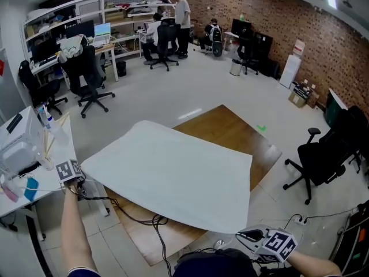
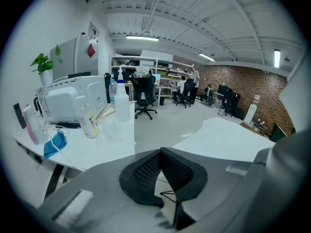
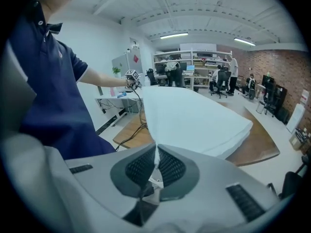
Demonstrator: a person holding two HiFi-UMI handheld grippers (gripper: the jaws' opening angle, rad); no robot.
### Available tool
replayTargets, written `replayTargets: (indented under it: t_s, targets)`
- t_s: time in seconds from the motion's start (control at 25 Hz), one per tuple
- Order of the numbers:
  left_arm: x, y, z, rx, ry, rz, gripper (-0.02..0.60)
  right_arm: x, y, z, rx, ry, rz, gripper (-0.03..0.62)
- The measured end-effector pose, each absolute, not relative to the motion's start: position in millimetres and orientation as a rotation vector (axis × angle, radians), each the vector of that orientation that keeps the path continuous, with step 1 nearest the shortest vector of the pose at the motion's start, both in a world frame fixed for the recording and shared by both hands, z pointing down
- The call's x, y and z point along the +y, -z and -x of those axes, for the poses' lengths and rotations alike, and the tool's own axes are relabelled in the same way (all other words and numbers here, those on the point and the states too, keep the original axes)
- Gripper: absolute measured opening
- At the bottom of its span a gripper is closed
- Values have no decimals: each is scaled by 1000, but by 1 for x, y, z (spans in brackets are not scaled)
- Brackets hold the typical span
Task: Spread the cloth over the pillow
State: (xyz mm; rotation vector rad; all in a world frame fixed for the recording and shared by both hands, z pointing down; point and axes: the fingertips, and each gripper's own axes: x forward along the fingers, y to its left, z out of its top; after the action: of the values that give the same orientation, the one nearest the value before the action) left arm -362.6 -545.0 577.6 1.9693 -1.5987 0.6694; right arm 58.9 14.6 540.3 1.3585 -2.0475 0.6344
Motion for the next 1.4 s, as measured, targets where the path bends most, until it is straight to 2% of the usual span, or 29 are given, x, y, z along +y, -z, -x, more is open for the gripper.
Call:
replayTargets:
  t_s: [0.44,0.84,0.92,0.96,1.12,1.2,1.4]
  targets:
    - [-533,-617,361,-1630,-732,-1921,9,11,-585,-50,-2024,-905,-1231,15]
    - [-526,-602,370,-1735,-702,-1920,21,13,-595,-50,-1979,-923,-1145,28]
    - [-523,-595,381,-1778,-693,-1901,90,13,-597,-49,-1975,-909,-1138,28]
    - [-519,-594,387,-1786,-684,-1888,105,14,-599,-48,-1970,-901,-1133,31]
    - [-508,-576,392,-1791,-624,-1909,112,14,-607,-50,-1955,-886,-1107,44]
    - [-504,-573,389,-1763,-610,-1941,112,17,-608,-46,-1962,-894,-1088,160]
    - [-501,-559,374,-1731,-579,-1998,112,26,-599,-43,-1984,-852,-1115,169]
